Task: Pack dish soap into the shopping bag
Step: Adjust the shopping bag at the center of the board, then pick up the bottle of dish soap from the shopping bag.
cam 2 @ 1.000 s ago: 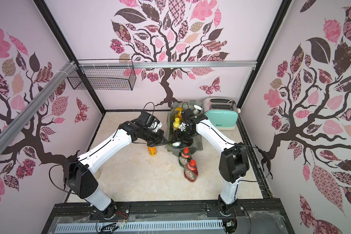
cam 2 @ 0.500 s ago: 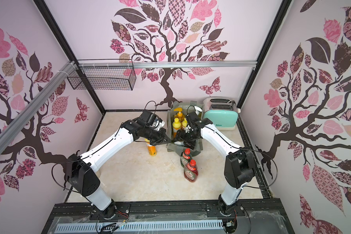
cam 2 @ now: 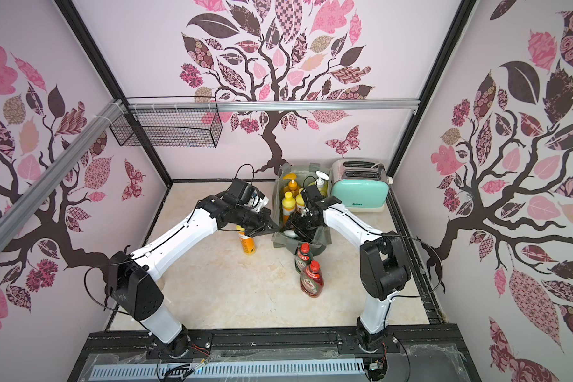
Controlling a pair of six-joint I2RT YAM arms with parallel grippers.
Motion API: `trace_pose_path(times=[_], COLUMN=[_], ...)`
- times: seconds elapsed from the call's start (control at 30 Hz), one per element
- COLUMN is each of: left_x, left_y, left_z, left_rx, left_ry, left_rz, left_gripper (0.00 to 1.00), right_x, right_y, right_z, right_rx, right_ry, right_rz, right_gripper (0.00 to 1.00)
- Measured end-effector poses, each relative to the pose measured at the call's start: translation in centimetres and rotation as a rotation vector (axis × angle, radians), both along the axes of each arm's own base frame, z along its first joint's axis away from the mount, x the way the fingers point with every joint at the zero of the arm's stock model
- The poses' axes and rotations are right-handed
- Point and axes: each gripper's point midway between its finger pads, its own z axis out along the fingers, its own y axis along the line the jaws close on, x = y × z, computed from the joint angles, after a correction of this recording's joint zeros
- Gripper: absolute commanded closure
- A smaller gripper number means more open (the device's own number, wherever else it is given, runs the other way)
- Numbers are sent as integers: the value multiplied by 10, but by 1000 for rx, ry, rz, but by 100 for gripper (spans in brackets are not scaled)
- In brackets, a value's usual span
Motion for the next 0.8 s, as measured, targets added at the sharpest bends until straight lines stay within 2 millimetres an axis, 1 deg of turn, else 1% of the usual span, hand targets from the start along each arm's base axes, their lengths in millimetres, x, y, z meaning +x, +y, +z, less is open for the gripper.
trace_pose_path(times=[0.07, 0.2, 0.27, 0.33, 0.4, 0.43, 0.47, 0.67, 0.8], left_x=[0, -1, -1, -2, -3, -4, -4, -4, -5], left_y=[-1, -2, -3, -3, -4, -4, -5, -6, -3], left_z=[-1, -4, -5, -5, -6, -6, -6, -4, -1], left_rx=[-1, -3, -3, -3, -4, -5, -5, -11, -13], left_ry=[6, 23, 29, 36, 40, 40, 40, 27, -6], left_rz=[-1, -3, -5, -6, -11, -13, -14, -26, -32], left_gripper=[100, 100, 100, 100, 100, 100, 100, 100, 100], right_x=[2, 5, 7, 9, 8, 8, 8, 12, 17], right_y=[1, 2, 2, 2, 2, 1, 1, -7, -13], right_z=[-2, -5, -5, -5, -5, -5, -6, 0, 17], right_rx=[2, 16, 25, 31, 33, 29, 27, 32, 60], right_ry=[5, 14, 14, 20, 28, 32, 39, 60, 85], right_rz=[-2, -10, -16, -27, -33, -36, -39, -68, -102], right_gripper=[40, 56, 67, 82, 94, 98, 100, 100, 100])
